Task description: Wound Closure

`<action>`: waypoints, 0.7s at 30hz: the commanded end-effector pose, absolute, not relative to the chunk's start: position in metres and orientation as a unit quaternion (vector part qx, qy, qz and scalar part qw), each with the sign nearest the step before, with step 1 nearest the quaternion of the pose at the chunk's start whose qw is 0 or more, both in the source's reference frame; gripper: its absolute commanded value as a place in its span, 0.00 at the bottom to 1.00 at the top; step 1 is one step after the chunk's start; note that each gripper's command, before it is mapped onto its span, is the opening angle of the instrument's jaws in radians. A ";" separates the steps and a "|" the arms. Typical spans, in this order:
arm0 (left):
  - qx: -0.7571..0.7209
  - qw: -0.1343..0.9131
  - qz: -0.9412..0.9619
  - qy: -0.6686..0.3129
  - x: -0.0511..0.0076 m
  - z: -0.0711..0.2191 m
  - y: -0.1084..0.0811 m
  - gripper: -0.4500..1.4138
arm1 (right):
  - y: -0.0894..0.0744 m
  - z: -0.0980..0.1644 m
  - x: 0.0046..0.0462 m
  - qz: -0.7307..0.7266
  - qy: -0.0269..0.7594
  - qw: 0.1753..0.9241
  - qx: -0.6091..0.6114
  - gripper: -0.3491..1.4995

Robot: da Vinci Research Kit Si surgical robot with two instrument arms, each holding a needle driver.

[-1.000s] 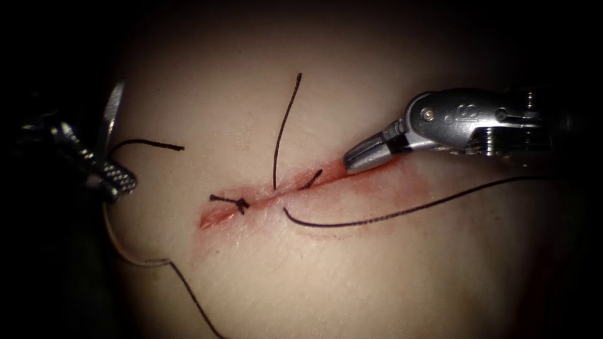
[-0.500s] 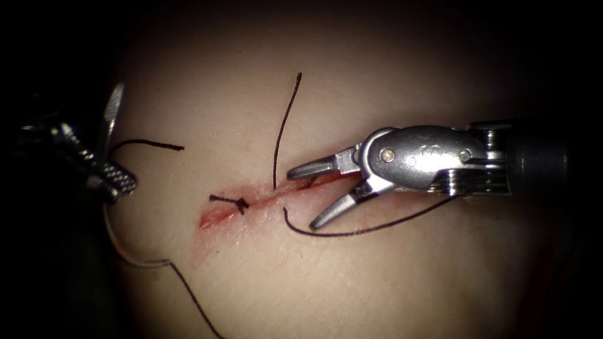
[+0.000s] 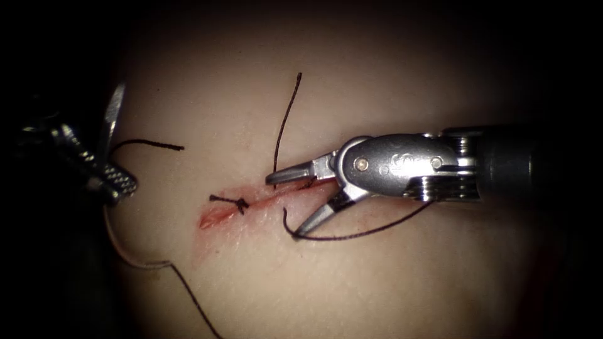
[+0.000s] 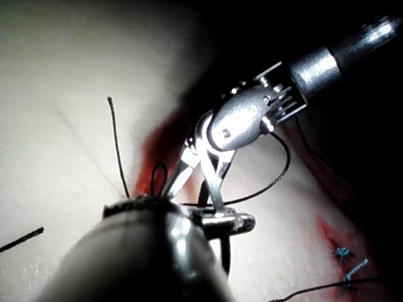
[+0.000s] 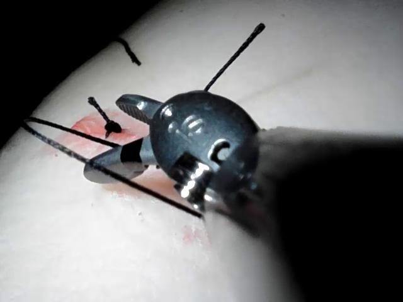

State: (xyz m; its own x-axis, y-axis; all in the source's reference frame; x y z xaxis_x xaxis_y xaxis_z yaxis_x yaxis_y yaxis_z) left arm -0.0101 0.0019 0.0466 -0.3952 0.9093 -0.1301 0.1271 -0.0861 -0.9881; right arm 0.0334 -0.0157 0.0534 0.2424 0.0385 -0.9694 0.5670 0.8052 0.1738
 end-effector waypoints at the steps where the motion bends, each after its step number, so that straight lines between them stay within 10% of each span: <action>1: -0.439 0.330 0.592 -0.590 -0.0106 0.047 0.002 0.00 | -0.016 0.054 0.0343 -0.178 0.581 0.737 0.296 0.00; 21: -0.439 0.329 0.591 -0.591 -0.0106 0.047 0.002 0.00 | -0.015 0.050 0.0279 -0.111 0.523 0.729 0.428 0.00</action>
State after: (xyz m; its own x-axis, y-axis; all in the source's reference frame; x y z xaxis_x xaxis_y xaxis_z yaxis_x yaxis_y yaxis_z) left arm -0.0101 0.0019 0.0465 -0.3979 0.9082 -0.1299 0.1293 -0.0846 -0.9880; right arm 0.0271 -0.0147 0.0498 0.4319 0.2849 -0.8557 0.6075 0.6094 0.5095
